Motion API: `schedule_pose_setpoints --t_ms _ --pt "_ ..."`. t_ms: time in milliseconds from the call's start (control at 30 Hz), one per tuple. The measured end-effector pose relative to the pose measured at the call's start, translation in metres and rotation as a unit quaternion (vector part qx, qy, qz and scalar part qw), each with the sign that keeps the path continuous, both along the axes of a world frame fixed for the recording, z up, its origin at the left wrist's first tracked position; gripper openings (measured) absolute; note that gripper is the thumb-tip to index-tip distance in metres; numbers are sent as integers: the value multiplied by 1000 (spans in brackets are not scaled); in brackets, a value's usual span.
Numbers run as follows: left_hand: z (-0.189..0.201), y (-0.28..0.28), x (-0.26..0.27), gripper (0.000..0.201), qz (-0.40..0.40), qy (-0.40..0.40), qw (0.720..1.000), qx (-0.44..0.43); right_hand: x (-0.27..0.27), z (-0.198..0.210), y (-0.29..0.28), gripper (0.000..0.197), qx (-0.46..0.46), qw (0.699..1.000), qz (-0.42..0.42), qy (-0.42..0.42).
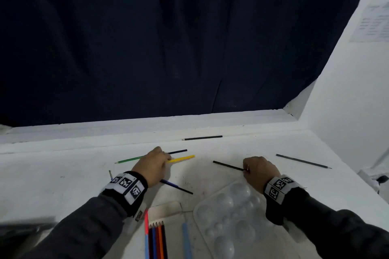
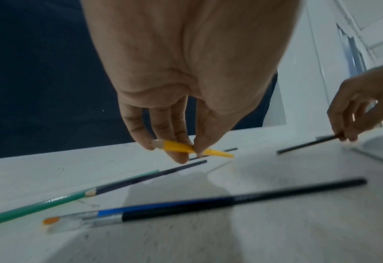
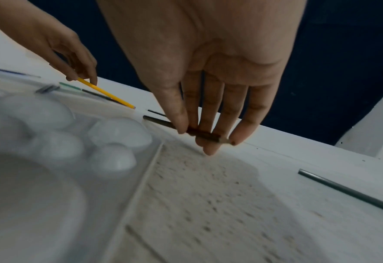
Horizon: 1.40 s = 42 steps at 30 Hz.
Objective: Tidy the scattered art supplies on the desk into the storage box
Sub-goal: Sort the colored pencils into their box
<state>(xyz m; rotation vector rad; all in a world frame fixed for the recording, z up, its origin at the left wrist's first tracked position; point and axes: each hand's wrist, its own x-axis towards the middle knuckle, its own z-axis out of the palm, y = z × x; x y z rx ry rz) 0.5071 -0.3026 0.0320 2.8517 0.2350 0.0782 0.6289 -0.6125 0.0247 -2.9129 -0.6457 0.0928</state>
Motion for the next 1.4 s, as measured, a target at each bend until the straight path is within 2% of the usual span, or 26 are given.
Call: schedule_pose_setpoints --t_ms 100,200,300,400,467,500,567,667,733,967,1100,1233,1400 --pt "20 2 -26 28 23 -88 994 -66 -13 13 11 8 101 994 21 -25" --pt "45 -2 -60 21 53 -175 971 -155 -28 25 23 1 199 976 68 -57" --pt "66 -9 -94 22 92 -256 928 -255 -48 37 37 14 267 954 124 -62" --pt "78 -23 -126 19 113 -329 860 -375 -73 47 52 18 325 926 179 -64" --pt "77 -30 -144 16 117 -349 826 -426 -90 51 60 8 369 906 205 -35" --pt "73 -33 -152 15 117 -346 821 -439 -98 53 63 2 390 896 210 -8" --pt "60 -38 -163 14 121 -328 811 -469 -114 52 68 15 420 881 212 44" --pt "38 -47 -171 13 136 -299 794 -512 -132 44 76 34 413 878 222 90" --pt "24 -50 -172 15 141 -279 794 -521 -140 35 80 40 401 880 226 116" --pt "3 -46 -152 23 138 -226 828 -495 -141 8 89 45 376 888 224 141" --pt "-5 -36 -126 24 115 -188 872 -437 -136 6 94 44 349 896 222 160" --pt "-10 -33 -101 25 105 -131 924 -343 -134 6 97 47 343 896 223 171" --pt "-20 -32 -88 38 86 19 972 -217 -131 2 101 51 340 894 214 196"
